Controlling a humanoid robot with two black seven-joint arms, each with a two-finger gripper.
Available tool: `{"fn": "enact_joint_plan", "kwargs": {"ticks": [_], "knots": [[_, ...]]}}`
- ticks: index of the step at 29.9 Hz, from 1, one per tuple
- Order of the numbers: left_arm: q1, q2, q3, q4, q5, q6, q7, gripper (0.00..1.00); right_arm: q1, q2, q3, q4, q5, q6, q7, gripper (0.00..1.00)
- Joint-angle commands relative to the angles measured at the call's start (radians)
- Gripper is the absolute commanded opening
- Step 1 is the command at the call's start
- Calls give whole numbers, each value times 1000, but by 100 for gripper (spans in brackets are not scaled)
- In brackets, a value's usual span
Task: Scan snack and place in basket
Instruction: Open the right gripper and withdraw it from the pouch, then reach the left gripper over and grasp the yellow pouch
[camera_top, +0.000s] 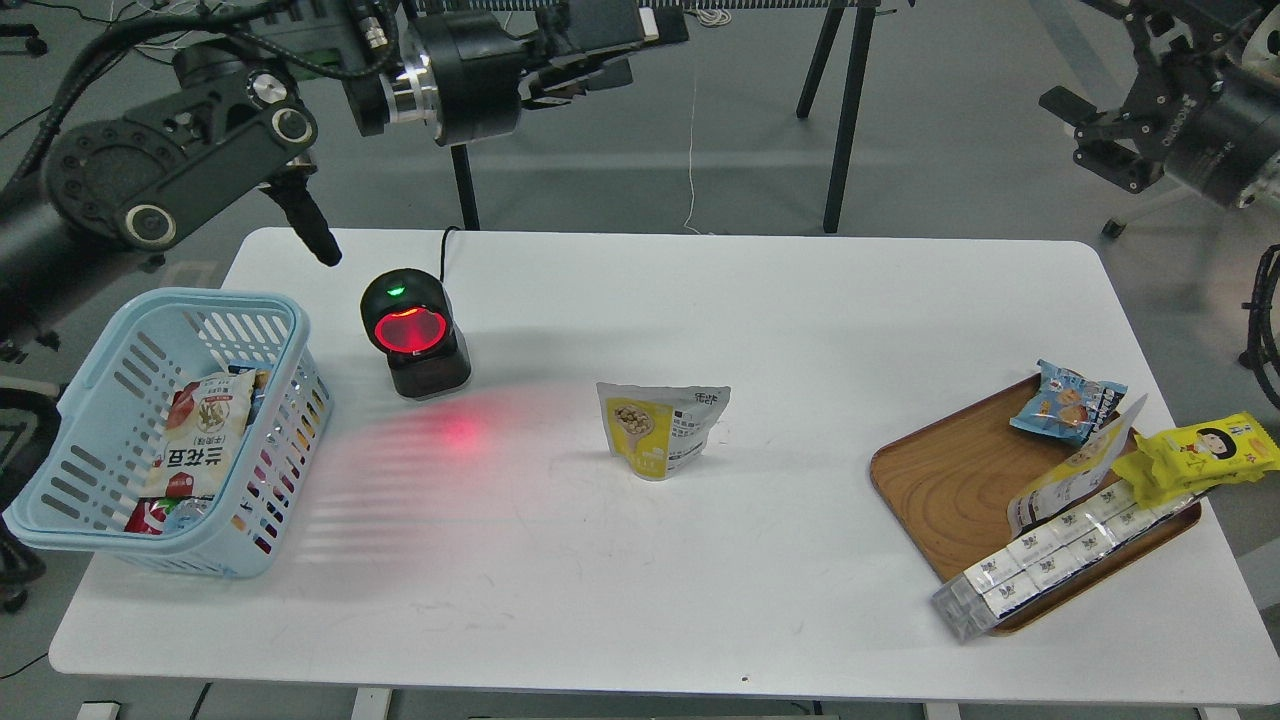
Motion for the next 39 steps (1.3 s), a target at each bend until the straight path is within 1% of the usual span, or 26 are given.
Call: {"fn": "enact_joint_plan", "kwargs": {"ticks": [1,3,5,9,14,17,20,23,26,27,30,32,35,36,38,39], "knots": [[-48,4,4,-149,125,0,3,99,-61,2,2,-25,111,75,0,99],[-51,3,2,-202,220,0,3,97,-91,5,14,-27,178,75,0,99],[-48,-6,4,-226,336,0,3,97,-126,8,23,-27,273,75,0,99],[-25,-35,5,-229,582,0,-2,97,-196,13,43,-70,408,75,0,99],[26,-92,10,-229,732,0,-5,96,-276,71,64,-151,580,75,0,99],[47,-124,50,-229,828,0,-3,95,-310,100,106,-189,648,75,0,99],[52,-155,129,-223,929,0,-6,94,-332,114,178,-190,660,75,0,99],[57,-152,238,-209,1015,0,-8,93,-348,117,229,-186,659,75,0,99],[57,-141,338,-177,1015,0,-6,91,-349,131,236,-188,655,75,0,99],[57,-141,353,-164,1015,13,-8,91,-349,133,239,-189,654,75,0,99],[60,-137,367,-144,1015,50,-8,91,-350,134,242,-197,639,75,0,99],[67,-137,367,-126,1015,55,-6,89,-345,134,250,-205,625,75,0,99],[76,-138,366,-111,1015,59,-3,88,-339,134,258,-209,603,75,0,99],[76,-138,366,-106,1015,62,-3,86,-339,136,258,-209,600,75,0,99],[78,-138,367,-101,1015,67,-3,76,-338,145,256,-213,596,75,0,99],[78,-138,367,-101,1015,69,-2,74,-338,148,255,-219,591,75,0,99]]}}
